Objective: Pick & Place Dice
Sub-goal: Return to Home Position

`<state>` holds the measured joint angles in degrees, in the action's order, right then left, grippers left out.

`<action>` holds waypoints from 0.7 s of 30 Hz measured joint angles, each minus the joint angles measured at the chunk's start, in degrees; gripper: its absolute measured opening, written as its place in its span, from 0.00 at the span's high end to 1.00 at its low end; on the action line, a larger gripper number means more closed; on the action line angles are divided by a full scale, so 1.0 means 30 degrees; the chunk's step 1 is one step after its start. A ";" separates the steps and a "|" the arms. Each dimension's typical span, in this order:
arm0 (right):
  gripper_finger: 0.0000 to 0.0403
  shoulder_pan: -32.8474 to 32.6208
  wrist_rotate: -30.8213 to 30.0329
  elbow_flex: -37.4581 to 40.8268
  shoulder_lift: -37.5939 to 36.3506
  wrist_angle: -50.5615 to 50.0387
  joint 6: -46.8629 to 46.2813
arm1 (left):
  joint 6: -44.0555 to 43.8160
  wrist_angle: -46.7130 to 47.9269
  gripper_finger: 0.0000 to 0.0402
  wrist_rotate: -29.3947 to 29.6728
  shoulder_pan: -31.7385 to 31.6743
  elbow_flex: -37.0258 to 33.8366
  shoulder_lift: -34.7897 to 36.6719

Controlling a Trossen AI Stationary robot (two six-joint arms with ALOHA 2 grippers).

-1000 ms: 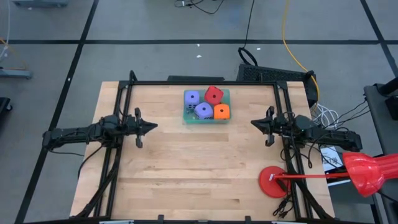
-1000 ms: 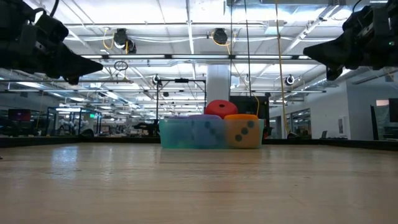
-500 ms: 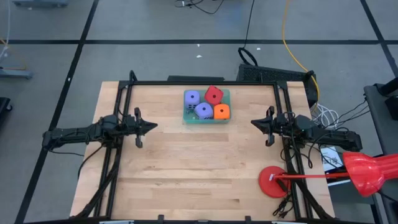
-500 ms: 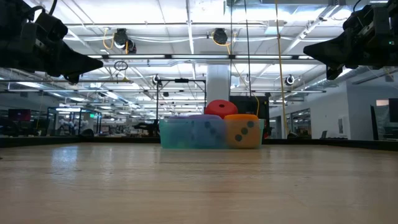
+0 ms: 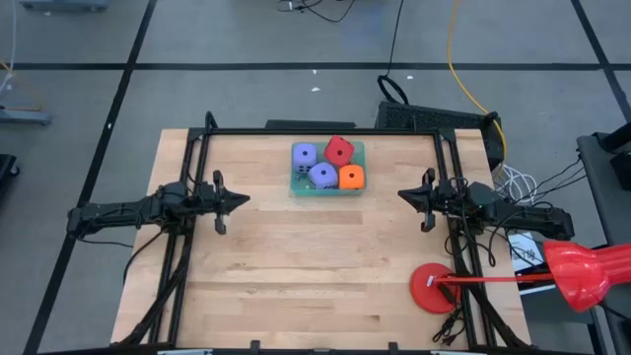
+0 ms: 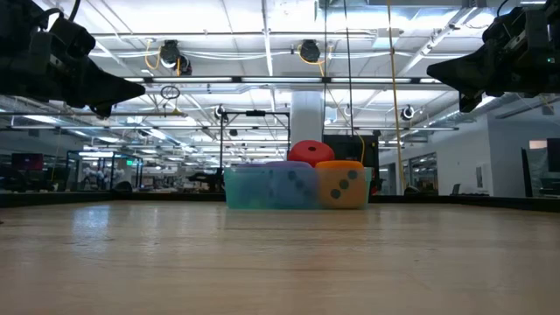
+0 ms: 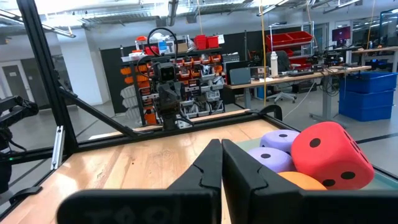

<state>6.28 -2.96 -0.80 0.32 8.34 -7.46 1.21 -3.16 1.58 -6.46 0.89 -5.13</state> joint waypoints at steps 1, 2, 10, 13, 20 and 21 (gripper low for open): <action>1.00 -0.0001 0.0000 0.0000 0.0000 0.0000 0.0000 | 0.0000 -0.0001 0.93 0.0000 0.0000 0.0000 0.0000; 1.00 -0.0005 0.0000 0.0000 0.0000 0.0000 0.0000 | 0.0000 -0.0007 0.92 0.0000 0.0000 0.0000 0.0000; 1.00 -0.0004 0.0000 0.0000 0.0000 0.0000 0.0000 | 0.0000 -0.0007 0.92 0.0000 0.0000 0.0000 0.0000; 1.00 0.0000 0.0000 0.0000 0.0000 0.0000 0.0000 | 0.0000 -0.0012 0.92 0.0000 0.0000 0.0000 0.0000; 1.00 0.0000 0.0003 0.0000 0.0000 0.0000 0.0000 | 0.0003 -0.0015 0.92 -0.0007 0.0000 0.0000 0.0000; 1.00 0.0000 0.0004 0.0000 0.0000 0.0000 0.0000 | 0.0000 -0.0015 0.92 -0.0006 0.0000 -0.0004 0.0000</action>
<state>6.28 -2.95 -0.80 0.32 8.34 -7.46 1.21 -3.20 1.57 -6.46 0.87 -5.13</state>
